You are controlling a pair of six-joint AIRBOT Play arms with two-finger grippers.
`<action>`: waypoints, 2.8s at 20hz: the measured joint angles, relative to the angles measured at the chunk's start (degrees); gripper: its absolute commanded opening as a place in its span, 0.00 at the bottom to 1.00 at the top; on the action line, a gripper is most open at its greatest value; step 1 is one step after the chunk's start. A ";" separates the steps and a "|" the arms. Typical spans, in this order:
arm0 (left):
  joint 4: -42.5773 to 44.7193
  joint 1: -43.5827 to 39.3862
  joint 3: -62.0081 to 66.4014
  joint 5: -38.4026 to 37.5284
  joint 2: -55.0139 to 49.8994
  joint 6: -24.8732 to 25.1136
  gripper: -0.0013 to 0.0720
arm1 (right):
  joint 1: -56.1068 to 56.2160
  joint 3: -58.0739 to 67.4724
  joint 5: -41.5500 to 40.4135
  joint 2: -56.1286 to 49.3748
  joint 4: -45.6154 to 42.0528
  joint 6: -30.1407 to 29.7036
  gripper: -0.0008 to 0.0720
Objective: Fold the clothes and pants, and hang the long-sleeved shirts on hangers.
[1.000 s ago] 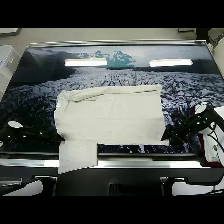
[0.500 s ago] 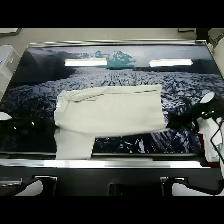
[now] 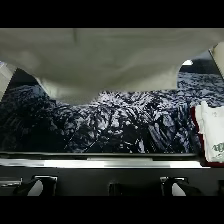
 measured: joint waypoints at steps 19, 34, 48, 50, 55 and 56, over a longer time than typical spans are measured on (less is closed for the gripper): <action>14.14 -1.53 -0.92 -21.16 -3.02 -15.15 0.05 | 0.94 -4.24 27.28 -2.73 -5.16 10.91 0.06; 14.84 -14.23 -18.64 6.64 -46.34 -13.42 0.05 | 11.72 -28.44 -16.55 -40.15 -6.25 20.98 0.06; 14.23 -21.24 -15.87 21.22 -51.21 -12.09 0.05 | 8.04 -28.37 -28.55 -42.80 -7.87 27.41 0.06; 14.40 -20.44 -15.87 15.08 -49.72 -12.33 0.05 | 6.29 -28.37 -21.35 -41.35 -8.48 26.34 0.06; 18.71 -19.43 -17.57 -10.10 -48.11 -14.84 0.05 | 3.54 -28.83 2.58 -38.56 -10.03 18.38 0.06; 19.85 -19.52 -18.43 -13.79 -48.04 -15.32 0.05 | 3.34 -29.35 5.79 -38.47 -10.23 17.55 0.06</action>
